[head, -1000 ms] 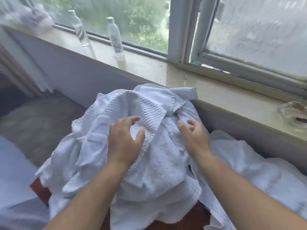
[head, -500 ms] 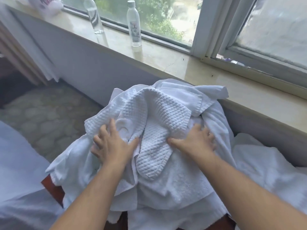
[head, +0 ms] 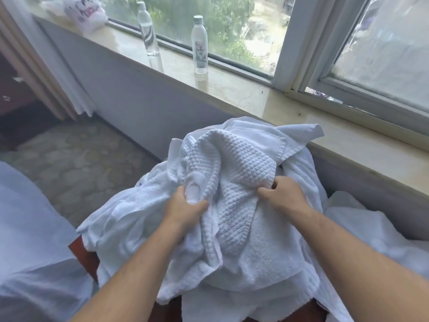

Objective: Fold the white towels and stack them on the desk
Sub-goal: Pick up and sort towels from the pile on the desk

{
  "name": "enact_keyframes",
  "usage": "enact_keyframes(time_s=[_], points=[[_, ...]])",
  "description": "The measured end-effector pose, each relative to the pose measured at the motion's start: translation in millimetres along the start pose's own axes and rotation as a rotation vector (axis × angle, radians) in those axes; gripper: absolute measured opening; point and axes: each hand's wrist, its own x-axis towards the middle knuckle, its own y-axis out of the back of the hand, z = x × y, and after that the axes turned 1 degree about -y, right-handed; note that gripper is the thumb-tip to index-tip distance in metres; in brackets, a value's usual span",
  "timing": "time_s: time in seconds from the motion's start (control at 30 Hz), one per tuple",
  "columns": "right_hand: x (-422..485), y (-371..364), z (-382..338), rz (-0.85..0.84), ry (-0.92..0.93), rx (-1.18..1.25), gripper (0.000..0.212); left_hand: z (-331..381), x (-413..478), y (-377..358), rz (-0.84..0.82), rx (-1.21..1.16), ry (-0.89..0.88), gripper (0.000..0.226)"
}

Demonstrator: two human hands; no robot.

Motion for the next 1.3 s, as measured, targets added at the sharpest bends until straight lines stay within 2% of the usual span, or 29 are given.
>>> enact_keyframes(time_s=[0.17,0.3,0.5,0.57,0.63,0.73,0.9,1.0,1.13,1.23,1.3], points=[[-29,16,27,-0.022,-0.065,0.482,0.031,14,-38,-4,-0.11,-0.29,-0.013,0.041],[-65,35,40,0.0,-0.054,0.792,0.052,30,-77,-9,-0.225,-0.426,-0.049,0.043],[-139,89,74,0.052,-0.011,1.332,0.053,66,-165,-47,-0.416,-0.455,-0.168,0.04],[-165,112,94,0.026,0.019,1.455,0.048,78,-196,-66,-0.451,-0.455,-0.198,0.042],[-191,135,114,0.017,0.031,1.529,0.051,89,-223,-86,-0.484,-0.445,-0.228,0.039],[-225,170,149,0.121,0.052,1.569,0.059,107,-260,-116,-0.567,-0.412,-0.304,0.032],[-269,210,191,0.27,0.072,1.561,0.065,132,-300,-156,-0.692,-0.362,-0.378,0.032],[-288,225,223,0.434,-0.005,1.515,0.073,139,-316,-183,-0.751,-0.312,-0.414,0.034],[-287,220,264,0.576,-0.13,1.406,0.023,133,-317,-221,-0.726,-0.142,-0.434,0.034],[-273,200,292,0.556,-0.274,1.297,0.015,111,-303,-245,-0.599,0.022,-0.449,0.036],[-262,185,304,0.502,-0.363,1.133,0.028,94,-291,-255,-0.557,0.104,-0.452,0.04]])
